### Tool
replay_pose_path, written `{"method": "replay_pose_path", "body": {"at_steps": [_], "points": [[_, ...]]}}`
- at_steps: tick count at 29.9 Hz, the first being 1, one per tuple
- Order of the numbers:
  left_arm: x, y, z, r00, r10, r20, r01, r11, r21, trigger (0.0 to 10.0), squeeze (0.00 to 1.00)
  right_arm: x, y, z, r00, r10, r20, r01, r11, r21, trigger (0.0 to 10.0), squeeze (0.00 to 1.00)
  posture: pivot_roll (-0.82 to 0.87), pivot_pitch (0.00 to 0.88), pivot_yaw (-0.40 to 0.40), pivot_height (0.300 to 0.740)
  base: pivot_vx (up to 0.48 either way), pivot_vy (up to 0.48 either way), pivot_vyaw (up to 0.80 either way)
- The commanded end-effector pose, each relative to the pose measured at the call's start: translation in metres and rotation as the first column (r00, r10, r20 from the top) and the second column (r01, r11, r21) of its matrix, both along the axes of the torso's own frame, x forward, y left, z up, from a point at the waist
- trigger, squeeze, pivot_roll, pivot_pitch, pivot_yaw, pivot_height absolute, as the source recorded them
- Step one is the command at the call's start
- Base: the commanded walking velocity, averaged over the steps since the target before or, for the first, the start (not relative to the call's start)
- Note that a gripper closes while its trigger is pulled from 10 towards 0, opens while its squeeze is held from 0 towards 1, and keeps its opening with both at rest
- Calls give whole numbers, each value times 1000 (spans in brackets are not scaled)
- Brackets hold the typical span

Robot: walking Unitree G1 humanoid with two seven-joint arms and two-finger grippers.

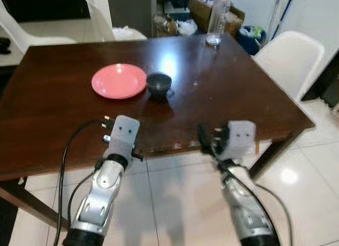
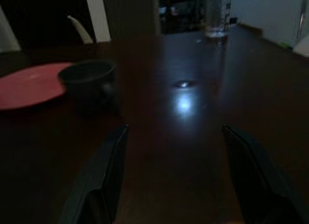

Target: Setting the table

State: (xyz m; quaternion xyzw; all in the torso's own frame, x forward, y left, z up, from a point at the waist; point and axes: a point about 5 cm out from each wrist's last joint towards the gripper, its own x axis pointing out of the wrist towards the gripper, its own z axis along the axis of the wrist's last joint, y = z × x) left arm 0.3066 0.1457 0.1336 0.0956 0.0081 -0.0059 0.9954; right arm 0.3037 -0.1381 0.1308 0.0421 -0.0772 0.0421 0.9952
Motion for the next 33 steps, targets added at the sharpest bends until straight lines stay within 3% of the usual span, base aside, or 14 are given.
{"method": "replay_pose_path", "body": {"at_steps": [1,4,11,15,18,26,33], "points": [[-1,21,-12,994,91,-60,-91,996,3,10000,90,-2,2,-3,1000,11,-12,-11,1000,2,10000,0,-31,29,49,740,465,0,0],[-3,40,-14,988,140,-67,-139,990,22,10000,78,0,2,-2,1000,14,-9,-14,1000,-6,10000,0,-21,32,46,740,461,0,0],[-8,55,-16,979,190,-76,-187,982,38,10000,35,5,5,4,998,68,5,-68,998,-11,10000,0,-9,33,49,740,461,0,0],[-15,70,-13,971,232,-66,-229,972,44,10000,0,6,20,7,978,208,-4,-208,978,-10,10000,0,4,36,42,740,459,0,0],[-18,75,-8,969,240,-52,-239,970,39,10000,0,2,23,4,973,230,-18,-230,973,-17,10000,0,4,36,42,740,430,0,0],[-26,60,7,997,82,3,-82,996,40,10000,0,-11,18,-3,960,275,-45,-277,959,-54,10000,0,7,46,47,740,38,0,0],[-27,42,18,999,-22,44,19,998,55,10000,0,-29,1,1,948,312,-56,-317,933,-172,10000,0,1,55,47,740,0,0,0]]}}
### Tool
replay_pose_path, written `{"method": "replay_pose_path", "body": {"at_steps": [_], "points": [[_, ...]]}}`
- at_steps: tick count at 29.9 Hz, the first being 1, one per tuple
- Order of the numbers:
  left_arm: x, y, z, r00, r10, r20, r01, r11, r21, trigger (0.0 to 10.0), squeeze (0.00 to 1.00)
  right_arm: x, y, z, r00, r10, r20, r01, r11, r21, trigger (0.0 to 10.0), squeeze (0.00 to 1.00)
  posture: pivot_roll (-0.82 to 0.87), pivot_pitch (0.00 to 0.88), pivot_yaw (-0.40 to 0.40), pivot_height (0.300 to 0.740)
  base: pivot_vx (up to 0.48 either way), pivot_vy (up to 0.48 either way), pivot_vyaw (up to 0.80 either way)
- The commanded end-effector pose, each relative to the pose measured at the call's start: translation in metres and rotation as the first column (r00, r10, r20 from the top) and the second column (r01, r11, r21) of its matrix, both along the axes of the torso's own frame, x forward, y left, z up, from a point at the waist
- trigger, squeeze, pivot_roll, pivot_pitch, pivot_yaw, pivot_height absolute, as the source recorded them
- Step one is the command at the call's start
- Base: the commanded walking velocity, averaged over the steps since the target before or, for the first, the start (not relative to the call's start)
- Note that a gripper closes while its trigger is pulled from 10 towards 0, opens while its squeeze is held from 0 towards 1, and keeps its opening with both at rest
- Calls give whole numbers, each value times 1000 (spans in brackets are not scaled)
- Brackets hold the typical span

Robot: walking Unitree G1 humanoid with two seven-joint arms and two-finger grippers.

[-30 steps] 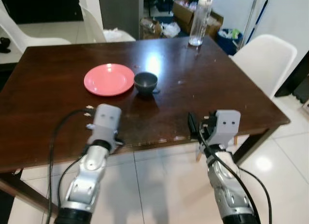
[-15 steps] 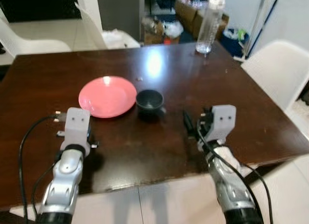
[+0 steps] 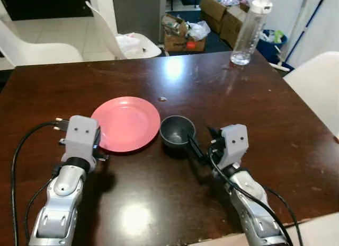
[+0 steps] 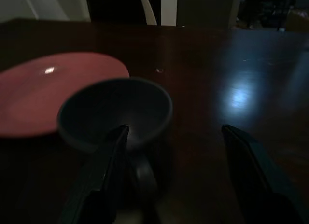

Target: Setting the table

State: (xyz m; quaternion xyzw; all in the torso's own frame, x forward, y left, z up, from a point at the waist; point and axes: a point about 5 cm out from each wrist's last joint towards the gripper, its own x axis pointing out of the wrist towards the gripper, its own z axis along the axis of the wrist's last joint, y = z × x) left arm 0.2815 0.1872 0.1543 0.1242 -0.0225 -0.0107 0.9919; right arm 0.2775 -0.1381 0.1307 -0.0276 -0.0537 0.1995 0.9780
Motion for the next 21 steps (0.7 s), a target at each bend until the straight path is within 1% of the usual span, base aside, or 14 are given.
{"method": "replay_pose_path", "body": {"at_steps": [1,2,3,4,5,6,7,10,14,16,17,19,20,21], "points": [[-2,0,-2,1000,-4,-16,4,1000,-3,10000,0,-3,1,1,1000,15,-2,-15,1000,-16,10000,0,1,55,47,740,0,0,0],[-2,-1,-2,1000,-10,-16,10,1000,-4,10000,0,-12,-1,2,999,39,-6,-39,999,-32,10000,0,-4,60,47,740,0,0,0],[-2,-1,-2,1000,-10,-16,10,1000,-4,10000,0,-12,-1,2,999,39,-6,-39,999,-32,10000,0,-4,60,47,740,0,0,0],[-1,-3,-2,1000,-16,-19,16,1000,-3,10000,0,-20,-1,1,998,56,-12,-56,997,-47,10000,0,-6,63,48,740,0,0,0],[-1,-4,-2,1000,-21,-20,21,1000,-2,10000,0,-25,-1,1,998,60,-17,-61,997,-50,10000,0,-6,63,48,740,0,0,0],[-1,-4,-2,1000,-21,-20,21,1000,-2,10000,0,-25,-1,1,998,60,-17,-61,997,-50,10000,0,-6,63,48,740,0,0,0],[-2,-5,-2,999,-29,-23,29,1000,-2,10000,0,-31,0,-2,998,61,-32,-62,996,-59,10000,0,-16,70,55,740,0,0,0],[-1,-6,-1,999,-37,-24,37,999,-2,10000,0,-34,-2,-9,997,53,-55,-58,995,-77,10000,0,-15,74,63,740,0,0,0],[1,-9,1,998,-51,-26,51,999,-1,10000,0,-29,-5,-22,991,83,-106,-97,987,-131,10000,0,-11,82,74,740,0,0,0],[2,-10,2,998,-59,-25,59,998,2,10000,0,-25,-8,-23,991,86,-107,-104,979,-175,10000,0,-5,86,80,740,0,0,0],[2,-12,3,998,-65,-24,66,998,4,10000,0,-18,-13,-23,993,60,-101,-79,979,-189,10000,0,-4,89,82,740,0,0,0],[3,-13,4,997,-71,-22,71,997,5,10000,0,-11,-18,-20,995,37,-93,-54,979,-195,10000,0,-2,93,85,740,0,0,0],[3,-14,5,997,-75,-21,75,997,6,10000,0,-5,-22,-18,996,24,-91,-40,984,-173,10000,0,-1,97,88,740,0,0,0],[3,-14,5,997,-75,-21,75,997,6,10000,0,-4,-23,-18,995,22,-92,-37,985,-166,10000,0,0,98,90,740,0,0,0]]}}
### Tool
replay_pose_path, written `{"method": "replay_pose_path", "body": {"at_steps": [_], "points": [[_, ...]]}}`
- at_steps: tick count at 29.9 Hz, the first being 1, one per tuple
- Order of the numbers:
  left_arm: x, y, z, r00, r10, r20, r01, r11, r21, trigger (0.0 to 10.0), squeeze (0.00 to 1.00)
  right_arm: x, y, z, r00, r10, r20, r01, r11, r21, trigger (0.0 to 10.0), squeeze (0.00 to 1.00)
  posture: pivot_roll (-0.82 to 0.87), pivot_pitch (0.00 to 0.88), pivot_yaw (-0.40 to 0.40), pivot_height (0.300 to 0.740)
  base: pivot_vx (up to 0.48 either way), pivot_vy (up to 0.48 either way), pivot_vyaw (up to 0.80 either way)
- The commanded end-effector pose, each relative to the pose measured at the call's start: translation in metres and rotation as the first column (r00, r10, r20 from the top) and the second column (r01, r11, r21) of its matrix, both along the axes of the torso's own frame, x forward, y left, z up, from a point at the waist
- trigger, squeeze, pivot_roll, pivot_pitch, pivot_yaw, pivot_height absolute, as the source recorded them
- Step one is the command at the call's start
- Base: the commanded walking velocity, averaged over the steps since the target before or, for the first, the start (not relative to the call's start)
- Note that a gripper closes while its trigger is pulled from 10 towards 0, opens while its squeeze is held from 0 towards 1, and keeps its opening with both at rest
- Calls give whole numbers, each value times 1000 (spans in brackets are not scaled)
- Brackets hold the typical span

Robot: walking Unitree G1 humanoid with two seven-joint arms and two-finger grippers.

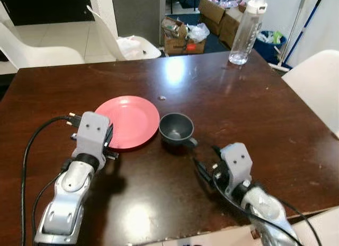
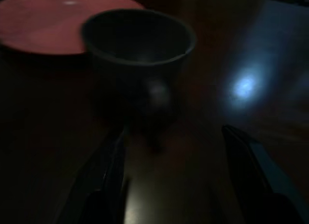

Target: Setting the table

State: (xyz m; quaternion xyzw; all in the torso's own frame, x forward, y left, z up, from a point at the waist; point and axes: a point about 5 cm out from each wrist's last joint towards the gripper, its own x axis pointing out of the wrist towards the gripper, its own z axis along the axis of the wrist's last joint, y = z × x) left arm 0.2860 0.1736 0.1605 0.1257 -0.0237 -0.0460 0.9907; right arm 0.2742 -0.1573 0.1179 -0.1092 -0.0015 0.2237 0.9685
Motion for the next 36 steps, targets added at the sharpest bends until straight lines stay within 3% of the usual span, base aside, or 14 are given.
{"method": "replay_pose_path", "body": {"at_steps": [1,8,11,23,30,31,32,33,34,35,36], "points": [[-1,-1,-1,1000,-6,-14,6,1000,2,10000,0,1,-5,-4,1000,-14,-24,15,999,33,10000,0,4,101,92,740,0,0,0],[-2,-1,1,1000,-15,-15,15,1000,8,10000,0,7,-5,-6,999,28,-42,-25,997,74,10000,0,22,110,105,740,0,0,0],[-2,0,4,1000,-15,-14,16,1000,16,10000,0,10,-1,-7,994,97,-56,-91,990,108,10000,0,37,119,105,740,0,0,0],[-4,1,6,1000,-11,-14,12,1000,25,10000,0,22,3,-4,984,171,-43,-167,982,86,10000,0,64,120,104,740,0,0,0],[-5,3,8,1000,-2,-8,2,1000,27,10000,0,28,17,-2,966,255,-50,-249,964,98,10000,0,82,122,99,740,0,0,0],[-6,3,8,1000,0,-8,1,1000,28,10000,0,29,17,-2,964,260,-50,-254,962,96,9765,0,85,125,96,740,0,0,0],[-6,3,8,1000,1,-8,-1,1000,27,10000,0,30,18,-2,963,265,-49,-260,961,92,8627,0,87,125,95,740,0,0,0],[-7,2,8,1000,2,-9,-2,1000,27,10000,0,31,18,-2,962,269,-48,-265,960,89,8235,0,87,125,95,740,0,0,0],[-7,2,7,1000,3,-9,-3,1000,26,10000,0,32,19,-2,961,273,-48,-269,959,88,6078,0,87,125,95,740,0,0,0],[-7,2,7,1000,4,-10,-4,1000,26,10000,0,32,19,-2,960,275,-48,-271,959,88,6078,0,86,122,95,740,0,0,0],[-7,2,7,1000,4,-10,-4,1000,25,10000,0,33,19,-2,960,276,-47,-272,958,87,1882,0,87,123,94,740,0,0,0]]}}
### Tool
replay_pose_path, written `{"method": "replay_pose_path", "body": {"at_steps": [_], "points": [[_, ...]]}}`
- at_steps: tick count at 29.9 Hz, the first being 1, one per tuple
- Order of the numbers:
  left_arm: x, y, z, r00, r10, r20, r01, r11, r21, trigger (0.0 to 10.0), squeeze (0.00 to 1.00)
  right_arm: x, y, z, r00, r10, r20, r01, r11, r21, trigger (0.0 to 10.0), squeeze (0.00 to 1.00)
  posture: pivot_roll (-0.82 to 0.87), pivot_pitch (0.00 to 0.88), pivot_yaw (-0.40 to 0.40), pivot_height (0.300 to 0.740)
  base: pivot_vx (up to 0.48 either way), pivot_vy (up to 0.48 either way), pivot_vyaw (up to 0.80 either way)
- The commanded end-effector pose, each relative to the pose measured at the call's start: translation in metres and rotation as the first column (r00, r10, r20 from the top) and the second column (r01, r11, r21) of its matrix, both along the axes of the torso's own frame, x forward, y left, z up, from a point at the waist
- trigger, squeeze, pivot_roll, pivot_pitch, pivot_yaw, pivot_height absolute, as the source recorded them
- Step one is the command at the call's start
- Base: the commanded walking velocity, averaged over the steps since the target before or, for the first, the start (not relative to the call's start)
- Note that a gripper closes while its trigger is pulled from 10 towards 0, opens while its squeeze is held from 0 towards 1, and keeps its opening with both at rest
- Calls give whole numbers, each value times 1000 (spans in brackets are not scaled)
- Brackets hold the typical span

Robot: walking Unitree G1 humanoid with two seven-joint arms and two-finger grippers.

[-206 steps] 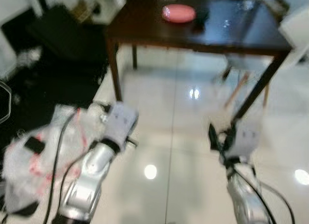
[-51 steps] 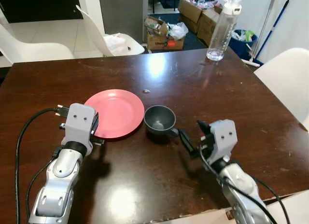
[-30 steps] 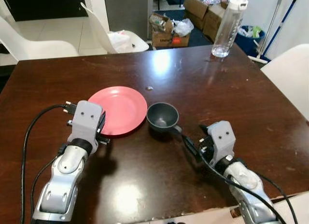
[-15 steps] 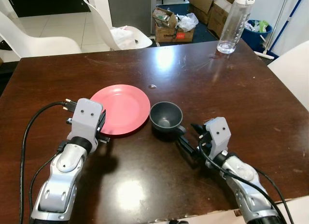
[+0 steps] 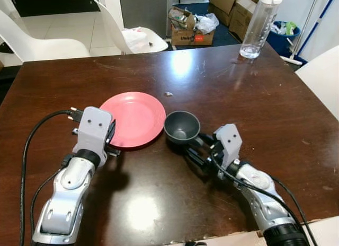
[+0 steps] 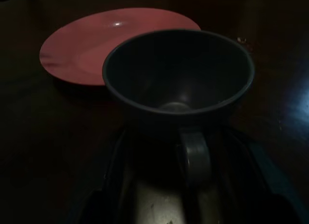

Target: Setting the table

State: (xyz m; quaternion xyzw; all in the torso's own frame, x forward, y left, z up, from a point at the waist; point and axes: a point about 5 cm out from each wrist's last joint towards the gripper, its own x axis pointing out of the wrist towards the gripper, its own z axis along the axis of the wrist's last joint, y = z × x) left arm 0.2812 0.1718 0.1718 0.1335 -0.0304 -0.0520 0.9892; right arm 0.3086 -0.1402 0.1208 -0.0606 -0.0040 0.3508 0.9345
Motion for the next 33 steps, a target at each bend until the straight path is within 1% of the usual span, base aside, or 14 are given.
{"method": "replay_pose_path", "body": {"at_steps": [1,2,3,10,19,22,26,27,28,29,30,31,33], "points": [[-3,3,-4,1000,17,-22,-17,1000,10,10000,0,-1,1,-5,1000,16,-13,-16,1000,-9,1882,0,87,123,94,740,0,0,0],[-3,3,-4,1000,17,-22,-17,1000,9,10000,0,-1,1,-5,1000,17,-13,-17,1000,-9,392,0,87,123,94,740,0,0,0],[-2,3,-4,1000,17,-22,-17,1000,9,10000,0,0,0,-5,1000,15,-13,-15,1000,-9,0,0,87,123,94,740,0,0,0],[-2,3,-4,1000,18,-22,-18,1000,7,10000,0,1,-1,-5,1000,12,-11,-12,1000,-7,0,0,81,120,92,740,0,0,0],[-2,0,-6,1000,11,-27,-11,1000,-8,10000,0,2,-3,-3,1000,-8,-5,8,1000,27,0,0,62,117,91,740,0,0,0],[-1,-6,-8,999,-5,-33,5,1000,-19,10000,0,0,-6,7,999,-50,22,48,995,87,0,0,49,125,93,740,0,0,0],[-2,-10,-9,999,-15,-36,14,1000,-24,10000,0,-2,-6,22,992,-106,73,95,986,140,0,0,44,125,90,740,0,0,0],[-2,-10,-9,999,-15,-36,14,1000,-24,10000,0,-2,-6,22,992,-106,73,95,986,140,0,0,44,125,90,740,0,0,0],[0,-12,-8,999,-16,-35,15,999,-32,10000,0,-1,-2,40,981,-151,125,125,974,191,8863,0,38,124,88,740,0,0,0],[1,-13,-8,999,-16,-34,15,999,-36,10000,0,-2,0,48,974,-169,148,136,968,211,8863,0,38,124,88,740,0,0,0],[3,-15,-8,999,-21,-33,19,999,-42,10000,0,-2,4,59,965,-192,180,146,959,242,10000,0,30,122,85,740,0,0,0],[3,-15,-8,999,-21,-33,19,999,-42,10000,0,-2,4,59,965,-192,180,146,959,242,10000,0,30,122,85,740,0,0,0],[4,-21,-7,999,-35,-27,33,998,-54,10000,0,-4,9,70,951,-221,215,166,955,247,10000,0,27,122,84,740,0,0,0]]}}
